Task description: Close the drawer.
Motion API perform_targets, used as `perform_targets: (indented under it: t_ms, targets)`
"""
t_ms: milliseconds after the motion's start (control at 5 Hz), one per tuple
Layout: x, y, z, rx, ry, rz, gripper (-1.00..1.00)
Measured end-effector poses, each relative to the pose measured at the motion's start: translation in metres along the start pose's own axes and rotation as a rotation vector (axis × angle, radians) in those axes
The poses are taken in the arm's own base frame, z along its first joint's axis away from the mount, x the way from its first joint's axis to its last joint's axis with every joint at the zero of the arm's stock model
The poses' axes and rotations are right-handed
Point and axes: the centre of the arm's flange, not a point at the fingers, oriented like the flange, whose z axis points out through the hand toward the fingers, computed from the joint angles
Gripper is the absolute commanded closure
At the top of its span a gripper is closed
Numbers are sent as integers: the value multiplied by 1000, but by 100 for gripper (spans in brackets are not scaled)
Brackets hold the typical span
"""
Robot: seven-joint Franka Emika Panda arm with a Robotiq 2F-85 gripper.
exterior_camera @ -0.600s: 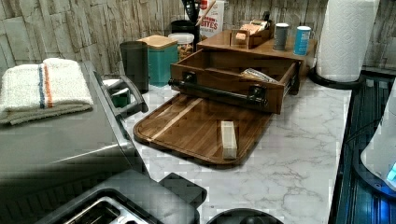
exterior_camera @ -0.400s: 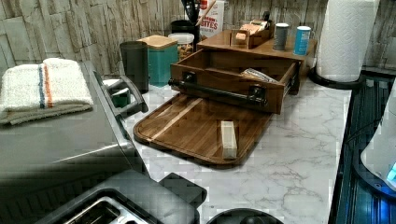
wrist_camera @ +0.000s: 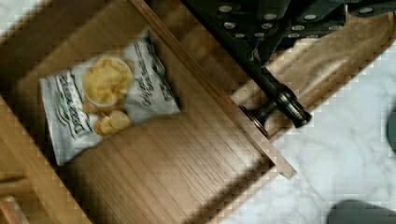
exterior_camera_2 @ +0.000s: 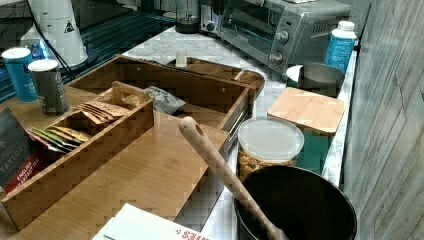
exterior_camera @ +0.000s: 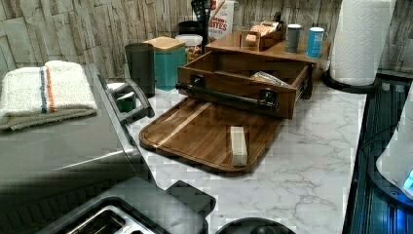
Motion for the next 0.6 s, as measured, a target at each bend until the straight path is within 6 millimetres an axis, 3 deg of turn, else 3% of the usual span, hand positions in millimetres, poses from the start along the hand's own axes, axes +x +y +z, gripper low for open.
perform_targets:
  t_ms: [200, 600]
  targets:
    - [-1, -5, 12, 40, 52, -44, 100]
    - [-27, -18, 51, 23, 31, -154, 100]
